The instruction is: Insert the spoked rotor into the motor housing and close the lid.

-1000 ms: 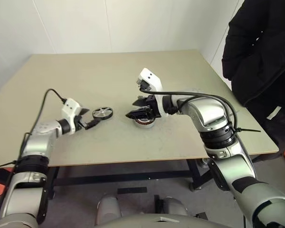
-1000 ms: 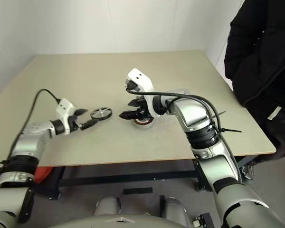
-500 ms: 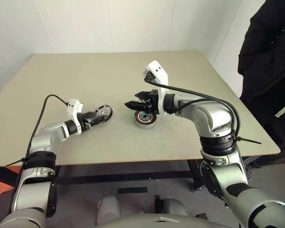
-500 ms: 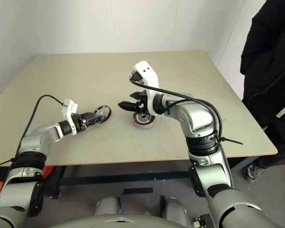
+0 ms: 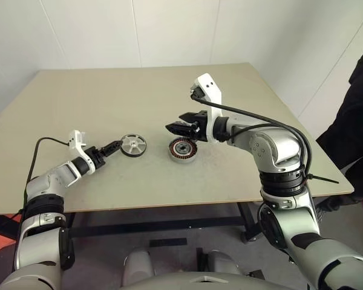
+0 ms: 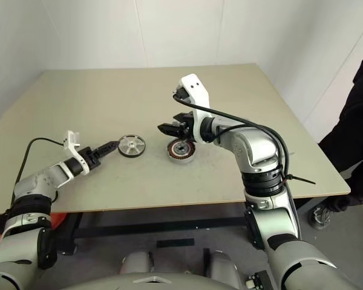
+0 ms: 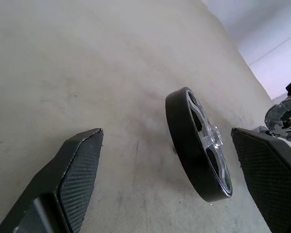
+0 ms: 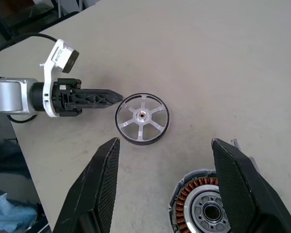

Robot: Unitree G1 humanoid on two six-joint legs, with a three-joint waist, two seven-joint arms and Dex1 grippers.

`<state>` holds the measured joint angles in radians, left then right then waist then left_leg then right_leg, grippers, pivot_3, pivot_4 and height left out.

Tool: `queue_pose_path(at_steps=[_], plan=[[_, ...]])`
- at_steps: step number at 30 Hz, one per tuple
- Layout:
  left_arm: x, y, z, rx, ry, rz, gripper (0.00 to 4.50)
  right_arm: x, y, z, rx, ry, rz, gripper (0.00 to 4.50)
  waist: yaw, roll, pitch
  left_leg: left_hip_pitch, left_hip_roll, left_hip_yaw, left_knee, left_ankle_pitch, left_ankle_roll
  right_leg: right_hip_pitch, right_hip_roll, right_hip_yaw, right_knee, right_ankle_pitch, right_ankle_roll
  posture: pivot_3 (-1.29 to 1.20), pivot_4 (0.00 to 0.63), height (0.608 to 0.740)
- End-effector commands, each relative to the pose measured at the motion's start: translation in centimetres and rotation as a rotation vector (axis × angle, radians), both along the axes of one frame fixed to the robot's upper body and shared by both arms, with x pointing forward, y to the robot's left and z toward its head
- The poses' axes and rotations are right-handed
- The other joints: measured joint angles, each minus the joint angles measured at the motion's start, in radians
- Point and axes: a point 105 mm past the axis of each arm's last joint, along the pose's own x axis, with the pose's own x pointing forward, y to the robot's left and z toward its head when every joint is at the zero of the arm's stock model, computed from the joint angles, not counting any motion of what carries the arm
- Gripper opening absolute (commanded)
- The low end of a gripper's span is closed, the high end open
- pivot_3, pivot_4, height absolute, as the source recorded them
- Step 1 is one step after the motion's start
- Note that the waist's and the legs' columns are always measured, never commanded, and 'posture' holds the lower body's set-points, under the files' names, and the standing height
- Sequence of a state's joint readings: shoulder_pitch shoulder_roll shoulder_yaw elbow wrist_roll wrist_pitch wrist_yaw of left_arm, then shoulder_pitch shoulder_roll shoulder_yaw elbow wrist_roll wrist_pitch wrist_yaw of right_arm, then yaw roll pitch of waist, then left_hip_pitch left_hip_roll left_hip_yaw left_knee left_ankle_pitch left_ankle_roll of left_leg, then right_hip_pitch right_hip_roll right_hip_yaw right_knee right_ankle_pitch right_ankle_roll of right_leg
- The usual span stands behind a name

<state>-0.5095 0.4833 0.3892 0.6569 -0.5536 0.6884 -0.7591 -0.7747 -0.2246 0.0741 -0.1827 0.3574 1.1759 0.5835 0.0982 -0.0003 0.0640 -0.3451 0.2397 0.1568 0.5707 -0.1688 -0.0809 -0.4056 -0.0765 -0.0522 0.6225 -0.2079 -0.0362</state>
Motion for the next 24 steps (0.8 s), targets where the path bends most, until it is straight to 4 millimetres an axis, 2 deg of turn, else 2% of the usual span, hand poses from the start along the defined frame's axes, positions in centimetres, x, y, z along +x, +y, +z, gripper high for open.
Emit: queue_pose_path(at_steps=[1, 3, 10, 19, 24], plan=[[0.0, -0.6, -0.8, -0.049, 0.064, 0.010, 4.50, 0.2, 0.0, 1.2, 0.033, -0.044, -0.003, 3.36, 0.001, 0.000, 0.000, 0.000, 0.000, 0.000, 0.000, 0.000, 0.000, 0.000, 0.000, 0.000, 0.000, 0.000, 0.000, 0.00, 0.000, 0.740], [0.0, -1.7, -0.9, -0.078, 0.085, -0.013, 4.50, 0.3, 0.0, 1.2, 0.033, -0.046, -0.005, 3.36, 0.003, 0.000, 0.000, 0.001, 0.000, 0.000, 0.000, 0.000, 0.000, 0.001, 0.000, 0.000, 0.000, -0.003, 0.004, 0.00, 0.000, 0.740], [0.2, -4.4, -1.0, -0.154, 0.148, -0.081, 4.50, 0.5, -0.2, 1.2, 0.031, -0.054, -0.021, 3.36, 0.029, 0.001, -0.001, 0.001, -0.001, -0.001, 0.000, 0.000, 0.000, 0.003, -0.001, 0.000, -0.001, -0.003, 0.004, 0.00, 0.000, 0.740], [0.3, -5.9, -0.9, -0.180, 0.165, -0.115, 4.50, 0.5, -0.1, 1.2, 0.037, -0.060, -0.028, 3.36, 0.045, 0.002, -0.001, 0.000, -0.002, -0.002, 0.000, 0.000, 0.000, 0.004, -0.001, 0.000, -0.002, -0.002, 0.004, 0.00, 0.000, 0.740], [0.2, -7.8, -1.6, -0.188, 0.182, -0.149, 4.50, 0.7, -0.1, 1.3, 0.041, -0.068, -0.040, 3.36, 0.055, 0.002, -0.001, 0.000, -0.003, -0.003, 0.000, 0.000, 0.000, 0.005, -0.002, -0.001, -0.002, -0.004, 0.006, 0.00, 0.000, 0.740]])
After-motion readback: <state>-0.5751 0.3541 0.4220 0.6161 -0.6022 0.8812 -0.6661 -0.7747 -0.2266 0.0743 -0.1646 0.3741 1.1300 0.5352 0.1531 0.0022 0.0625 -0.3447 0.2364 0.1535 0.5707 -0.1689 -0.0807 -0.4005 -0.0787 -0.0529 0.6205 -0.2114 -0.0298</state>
